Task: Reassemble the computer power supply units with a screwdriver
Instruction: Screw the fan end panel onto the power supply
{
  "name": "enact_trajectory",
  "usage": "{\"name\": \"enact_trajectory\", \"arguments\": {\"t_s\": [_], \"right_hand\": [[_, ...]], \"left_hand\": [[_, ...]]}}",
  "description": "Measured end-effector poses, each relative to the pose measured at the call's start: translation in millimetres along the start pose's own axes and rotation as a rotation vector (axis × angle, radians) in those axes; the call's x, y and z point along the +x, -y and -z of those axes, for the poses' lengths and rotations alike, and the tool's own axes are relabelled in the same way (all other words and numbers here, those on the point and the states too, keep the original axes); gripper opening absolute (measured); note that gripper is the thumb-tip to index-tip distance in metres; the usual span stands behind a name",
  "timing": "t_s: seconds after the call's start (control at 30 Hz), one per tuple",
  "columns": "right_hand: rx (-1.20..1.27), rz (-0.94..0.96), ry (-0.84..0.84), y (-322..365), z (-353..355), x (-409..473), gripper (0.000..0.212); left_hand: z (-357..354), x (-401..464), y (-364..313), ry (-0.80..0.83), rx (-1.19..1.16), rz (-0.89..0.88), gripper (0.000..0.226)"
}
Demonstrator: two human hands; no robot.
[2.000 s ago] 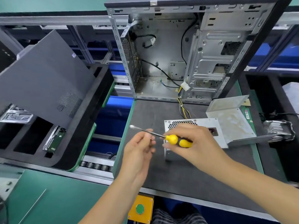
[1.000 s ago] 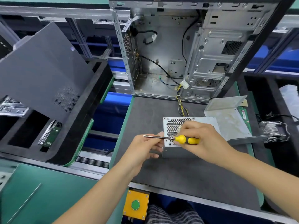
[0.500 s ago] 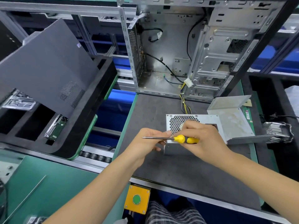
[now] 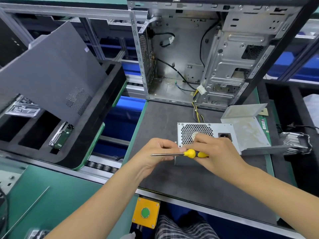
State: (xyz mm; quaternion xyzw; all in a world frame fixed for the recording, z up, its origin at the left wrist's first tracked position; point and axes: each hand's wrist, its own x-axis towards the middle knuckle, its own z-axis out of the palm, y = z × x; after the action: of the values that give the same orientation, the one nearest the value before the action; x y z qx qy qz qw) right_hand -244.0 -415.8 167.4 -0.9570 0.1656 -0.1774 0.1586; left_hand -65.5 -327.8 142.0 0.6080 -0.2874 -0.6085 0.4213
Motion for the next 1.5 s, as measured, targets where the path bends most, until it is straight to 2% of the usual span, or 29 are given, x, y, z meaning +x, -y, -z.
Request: {"name": "enact_trajectory", "arguments": {"t_s": [0.07, 0.17, 0.23, 0.3, 0.37, 0.47, 0.57, 1.03, 1.5], "right_hand": [[0.039, -0.074, 0.071, -0.4, 5.7, 2.5, 0.025], [0.051, -0.189, 0.268, -4.6, 27.4, 11.8, 0.033], [-0.031, -0.178, 0.361, -8.2, 48.3, 18.8, 0.038], [-0.103, -0.16, 0.424, -7.6, 71.2, 24.1, 0.029], [-0.182, -0.139, 0.478, -4.1, 89.9, 26.8, 0.02], [-0.358, -0.077, 0.479, 3.4, 105.3, 29.2, 0.016], [-0.429, -0.043, 0.484, 9.7, 107.5, 30.8, 0.016], [-0.426, -0.036, 0.496, 20.1, 113.3, 32.0, 0.014], [-0.509, 0.0, 0.53, 25.2, 111.7, 37.9, 0.019]], "left_hand": [[-1.0, 2.1, 2.4, -0.021, -0.011, 0.0, 0.002], [-0.9, 4.6, 5.7, -0.014, -0.054, 0.014, 0.004], [-1.0, 5.8, 6.0, 0.003, -0.077, 0.035, 0.01], [-1.0, 6.9, 6.0, 0.02, -0.104, 0.05, 0.019], [-0.7, 7.6, 6.8, 0.038, -0.137, 0.056, 0.018], [-0.6, 6.9, 6.5, 0.071, -0.156, 0.047, 0.018], [0.9, 8.8, 7.6, 0.081, -0.159, 0.046, 0.024], [2.0, 9.8, 6.8, 0.123, -0.175, 0.055, 0.015], [1.0, 11.2, 7.5, 0.109, -0.195, 0.06, 0.017]]}}
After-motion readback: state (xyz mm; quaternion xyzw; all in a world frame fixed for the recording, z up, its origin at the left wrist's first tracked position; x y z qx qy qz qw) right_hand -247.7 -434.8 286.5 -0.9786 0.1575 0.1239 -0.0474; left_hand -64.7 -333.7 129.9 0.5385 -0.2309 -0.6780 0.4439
